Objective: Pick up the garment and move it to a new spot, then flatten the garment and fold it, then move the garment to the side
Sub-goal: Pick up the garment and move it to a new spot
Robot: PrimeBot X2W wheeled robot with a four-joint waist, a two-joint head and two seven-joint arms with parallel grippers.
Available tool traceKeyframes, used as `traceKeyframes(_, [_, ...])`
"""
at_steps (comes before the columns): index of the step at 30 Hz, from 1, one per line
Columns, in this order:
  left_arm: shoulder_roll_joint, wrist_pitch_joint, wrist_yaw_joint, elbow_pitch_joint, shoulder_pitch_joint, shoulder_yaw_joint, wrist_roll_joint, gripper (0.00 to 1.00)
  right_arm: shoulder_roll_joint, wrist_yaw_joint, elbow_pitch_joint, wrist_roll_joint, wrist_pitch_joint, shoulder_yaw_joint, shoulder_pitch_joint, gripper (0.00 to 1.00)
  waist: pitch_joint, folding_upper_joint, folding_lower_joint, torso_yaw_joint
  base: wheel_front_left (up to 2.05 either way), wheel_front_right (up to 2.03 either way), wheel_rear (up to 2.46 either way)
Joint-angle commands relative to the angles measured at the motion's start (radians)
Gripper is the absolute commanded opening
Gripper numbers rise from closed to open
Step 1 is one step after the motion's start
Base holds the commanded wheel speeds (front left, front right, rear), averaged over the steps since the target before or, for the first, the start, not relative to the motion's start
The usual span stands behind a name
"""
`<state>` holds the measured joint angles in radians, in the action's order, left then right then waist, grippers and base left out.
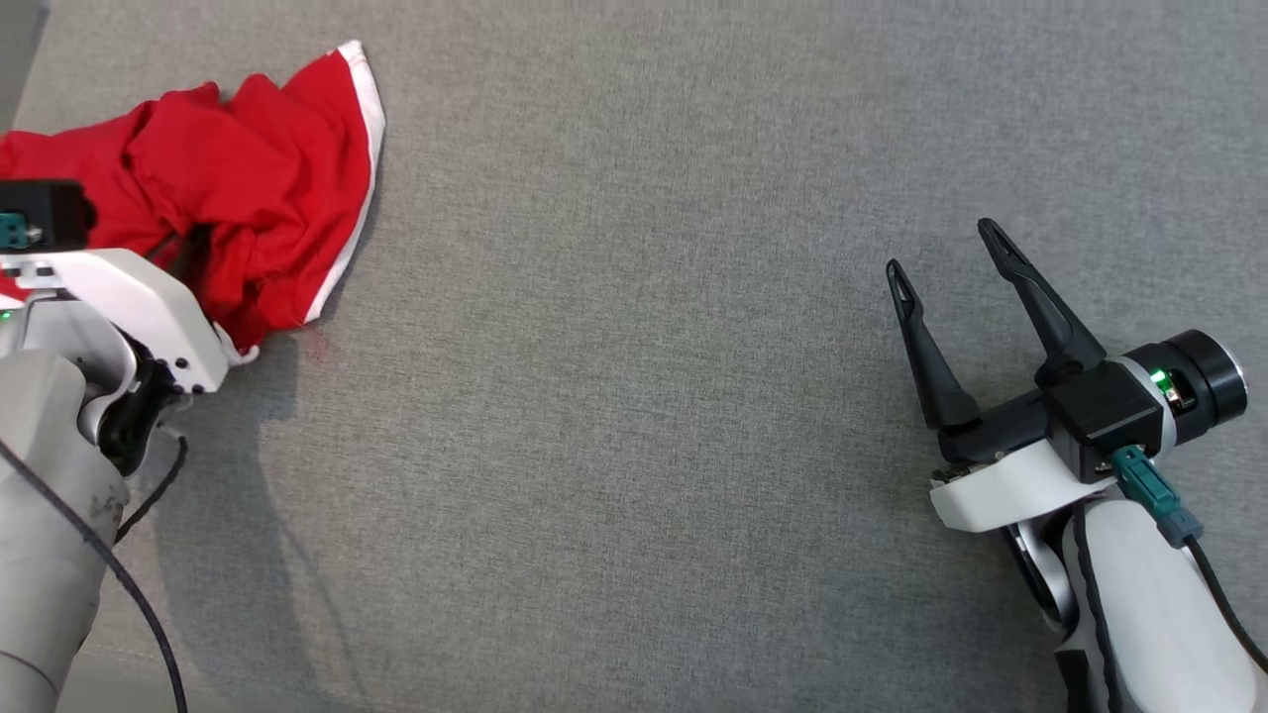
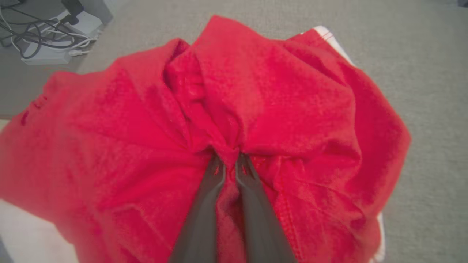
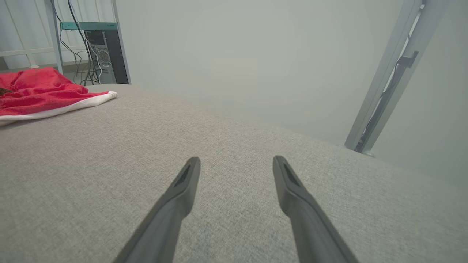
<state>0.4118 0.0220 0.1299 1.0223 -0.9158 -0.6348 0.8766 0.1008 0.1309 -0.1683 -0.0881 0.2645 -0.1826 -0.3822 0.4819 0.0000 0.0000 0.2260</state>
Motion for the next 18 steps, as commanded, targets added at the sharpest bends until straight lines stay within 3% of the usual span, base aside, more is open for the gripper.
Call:
traceKeyframes(1, [0.009,-0.066,0.001,0.010,-0.019,0.003,0.011,0.00,-0.001,0.000,-0.001,0.006,0.001,0.005,0.007,1.00,-0.031,0.0000,0.0000,-0.001,0.00,0.00,0.00])
traceKeyframes(10, [-0.011,-0.283,0.001,-0.044,-0.020,0.017,-0.001,0.00,-0.017,0.000,-0.008,0.035,0.001,0.020,0.043,1.00,-0.159,0.0000,0.0000,-0.029,0.00,0.00,0.00])
traceKeyframes(18, [-0.048,-0.286,-0.018,-0.366,0.092,0.221,-0.196,0.00,-0.030,0.000,-0.001,0.054,0.001,0.037,0.084,1.00,-0.270,0.0000,0.0000,-0.089,0.00,0.00,0.00])
